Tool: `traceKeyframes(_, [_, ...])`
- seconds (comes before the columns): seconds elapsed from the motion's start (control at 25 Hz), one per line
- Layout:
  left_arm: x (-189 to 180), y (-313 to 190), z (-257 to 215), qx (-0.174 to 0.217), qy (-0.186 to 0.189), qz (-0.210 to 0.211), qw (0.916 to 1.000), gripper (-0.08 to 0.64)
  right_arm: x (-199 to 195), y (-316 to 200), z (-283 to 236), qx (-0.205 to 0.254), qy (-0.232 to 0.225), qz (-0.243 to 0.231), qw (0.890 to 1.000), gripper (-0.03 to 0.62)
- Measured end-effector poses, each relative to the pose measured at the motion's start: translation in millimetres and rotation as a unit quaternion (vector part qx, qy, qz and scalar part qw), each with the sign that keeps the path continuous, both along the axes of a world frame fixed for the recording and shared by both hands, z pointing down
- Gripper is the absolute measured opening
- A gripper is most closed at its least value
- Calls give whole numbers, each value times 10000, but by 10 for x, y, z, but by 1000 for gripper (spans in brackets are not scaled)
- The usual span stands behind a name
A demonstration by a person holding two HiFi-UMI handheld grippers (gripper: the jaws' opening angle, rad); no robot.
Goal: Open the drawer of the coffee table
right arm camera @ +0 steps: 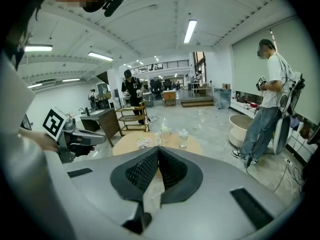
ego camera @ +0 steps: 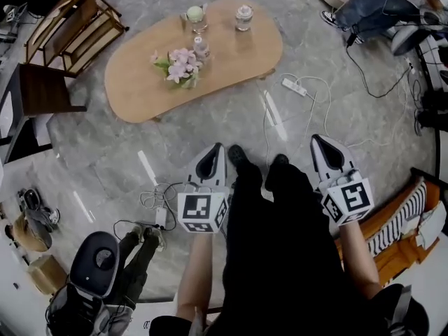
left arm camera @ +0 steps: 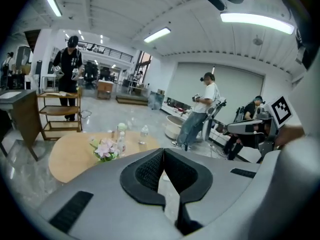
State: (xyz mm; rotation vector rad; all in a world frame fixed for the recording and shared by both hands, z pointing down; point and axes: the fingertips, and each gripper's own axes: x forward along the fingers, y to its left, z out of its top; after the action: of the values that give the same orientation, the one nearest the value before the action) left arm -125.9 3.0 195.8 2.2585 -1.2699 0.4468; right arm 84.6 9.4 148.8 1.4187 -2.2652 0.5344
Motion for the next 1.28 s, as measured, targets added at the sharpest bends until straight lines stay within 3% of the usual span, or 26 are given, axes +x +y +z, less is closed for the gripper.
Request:
traceKeyframes(0.2, [91, -13, 505, -540, 50, 141, 9984, 14, -27, 1, 424, -567, 102, -90, 9983, 12])
traceKeyframes(0.44, [202, -196, 1121, -864, -33, 163, 9961, 14, -53, -309, 1029, -860, 65, -405, 9954, 12])
traceKeyframes(0.6, [265, -166, 1542, -824, -59, 146, 9965, 14, -41, -318, 1560, -973, 31, -597, 9935, 12])
traceKeyframes(0.76, [420, -1, 1860, -428, 453, 273, 9977, 14, -53, -195, 2124, -1028, 67, -861, 9909, 14])
traceKeyframes(0.84, [500, -18, 2131, -369, 539, 397, 9971, 14, -38, -259, 2434, -1054, 126, -963, 9897, 14])
traceKeyframes(1.08, [442, -121, 3077, -755, 616, 117, 9952, 14, 11, -446, 3402, -1203, 146, -1260, 9846, 14])
traceKeyframes(1.28, [219, -272, 3811, -842, 335, -115, 9958, 14, 55, -702, 4167, -1196, 462, -1446, 9811, 14])
